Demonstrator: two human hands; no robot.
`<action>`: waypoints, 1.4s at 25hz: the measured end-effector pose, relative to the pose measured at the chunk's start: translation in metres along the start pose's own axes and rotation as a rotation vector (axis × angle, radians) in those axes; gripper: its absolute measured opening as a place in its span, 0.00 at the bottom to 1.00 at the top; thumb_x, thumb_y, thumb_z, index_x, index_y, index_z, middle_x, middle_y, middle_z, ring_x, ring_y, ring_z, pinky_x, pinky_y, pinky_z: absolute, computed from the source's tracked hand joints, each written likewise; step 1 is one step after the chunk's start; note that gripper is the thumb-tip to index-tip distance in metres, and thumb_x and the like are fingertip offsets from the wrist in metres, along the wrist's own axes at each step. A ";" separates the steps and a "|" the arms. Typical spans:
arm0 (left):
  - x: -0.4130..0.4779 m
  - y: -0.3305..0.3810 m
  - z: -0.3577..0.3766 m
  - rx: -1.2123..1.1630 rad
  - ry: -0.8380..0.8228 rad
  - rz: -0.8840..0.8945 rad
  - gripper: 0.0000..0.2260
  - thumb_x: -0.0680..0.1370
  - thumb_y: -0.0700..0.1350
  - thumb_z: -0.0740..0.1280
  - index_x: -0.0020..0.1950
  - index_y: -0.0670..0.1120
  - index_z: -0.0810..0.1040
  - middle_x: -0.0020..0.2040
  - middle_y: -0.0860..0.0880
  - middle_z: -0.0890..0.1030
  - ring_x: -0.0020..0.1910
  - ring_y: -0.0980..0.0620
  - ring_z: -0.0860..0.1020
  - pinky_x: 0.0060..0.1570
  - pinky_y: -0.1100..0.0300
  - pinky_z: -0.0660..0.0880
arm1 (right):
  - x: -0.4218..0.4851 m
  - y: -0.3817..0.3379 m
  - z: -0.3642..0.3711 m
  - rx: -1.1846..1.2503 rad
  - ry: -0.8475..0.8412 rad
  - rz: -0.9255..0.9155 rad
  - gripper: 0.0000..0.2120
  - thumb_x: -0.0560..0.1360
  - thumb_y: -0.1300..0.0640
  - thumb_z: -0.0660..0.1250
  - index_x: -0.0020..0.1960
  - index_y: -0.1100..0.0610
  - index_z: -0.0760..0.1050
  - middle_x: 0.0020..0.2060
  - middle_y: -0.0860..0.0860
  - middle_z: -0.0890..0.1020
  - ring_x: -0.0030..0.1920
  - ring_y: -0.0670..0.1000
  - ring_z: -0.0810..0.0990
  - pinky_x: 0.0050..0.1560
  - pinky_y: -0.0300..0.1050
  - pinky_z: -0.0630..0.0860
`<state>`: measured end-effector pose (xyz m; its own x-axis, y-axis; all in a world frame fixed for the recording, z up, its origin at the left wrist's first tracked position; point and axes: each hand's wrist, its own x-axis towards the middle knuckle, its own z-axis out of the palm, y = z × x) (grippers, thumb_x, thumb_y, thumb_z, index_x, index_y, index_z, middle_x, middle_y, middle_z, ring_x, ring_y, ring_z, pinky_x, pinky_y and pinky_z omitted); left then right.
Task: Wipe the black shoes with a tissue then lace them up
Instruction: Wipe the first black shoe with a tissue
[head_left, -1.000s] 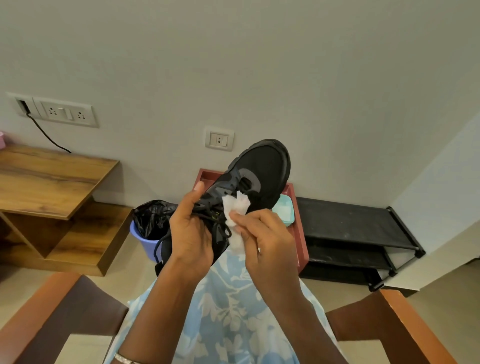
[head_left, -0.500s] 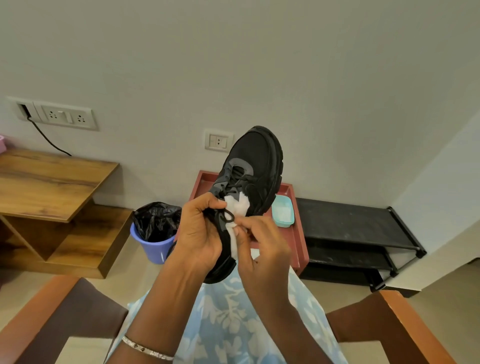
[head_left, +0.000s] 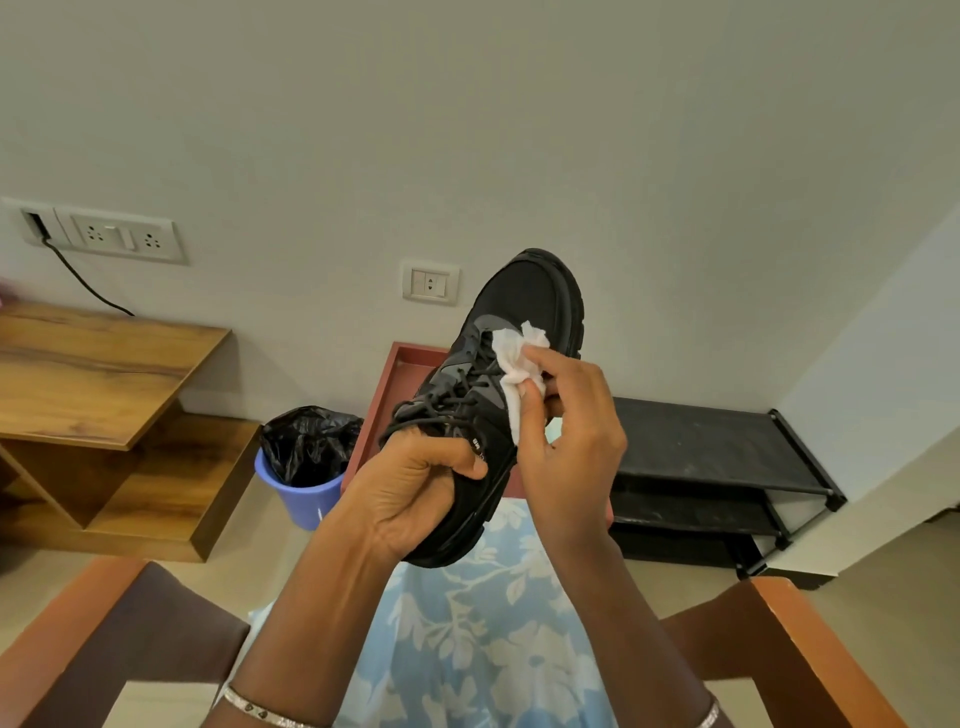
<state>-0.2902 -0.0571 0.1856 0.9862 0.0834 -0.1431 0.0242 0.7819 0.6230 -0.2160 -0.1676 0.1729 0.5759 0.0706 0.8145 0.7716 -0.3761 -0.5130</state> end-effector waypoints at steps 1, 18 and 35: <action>0.000 0.000 0.001 0.018 0.003 0.005 0.34 0.62 0.22 0.61 0.66 0.40 0.77 0.63 0.38 0.81 0.63 0.40 0.80 0.65 0.46 0.73 | -0.001 -0.001 -0.002 -0.013 -0.014 0.002 0.16 0.78 0.66 0.70 0.65 0.62 0.78 0.50 0.53 0.82 0.50 0.47 0.79 0.49 0.37 0.78; 0.002 0.007 0.000 -0.189 0.040 -0.089 0.20 0.82 0.52 0.62 0.64 0.38 0.81 0.63 0.37 0.81 0.59 0.40 0.82 0.54 0.45 0.80 | -0.005 -0.007 -0.005 -0.030 -0.171 0.097 0.08 0.76 0.65 0.71 0.54 0.61 0.83 0.49 0.52 0.81 0.48 0.48 0.80 0.45 0.30 0.75; 0.003 0.004 -0.005 -0.290 0.046 -0.068 0.28 0.80 0.60 0.59 0.49 0.36 0.85 0.45 0.41 0.84 0.48 0.46 0.85 0.51 0.51 0.83 | -0.006 -0.033 -0.016 0.185 -0.613 0.008 0.07 0.74 0.66 0.72 0.48 0.55 0.84 0.45 0.47 0.81 0.46 0.43 0.79 0.46 0.32 0.75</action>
<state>-0.2883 -0.0503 0.1841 0.9753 0.0474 -0.2155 0.0357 0.9299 0.3662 -0.2493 -0.1704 0.1896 0.5896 0.6046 0.5356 0.7688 -0.2167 -0.6016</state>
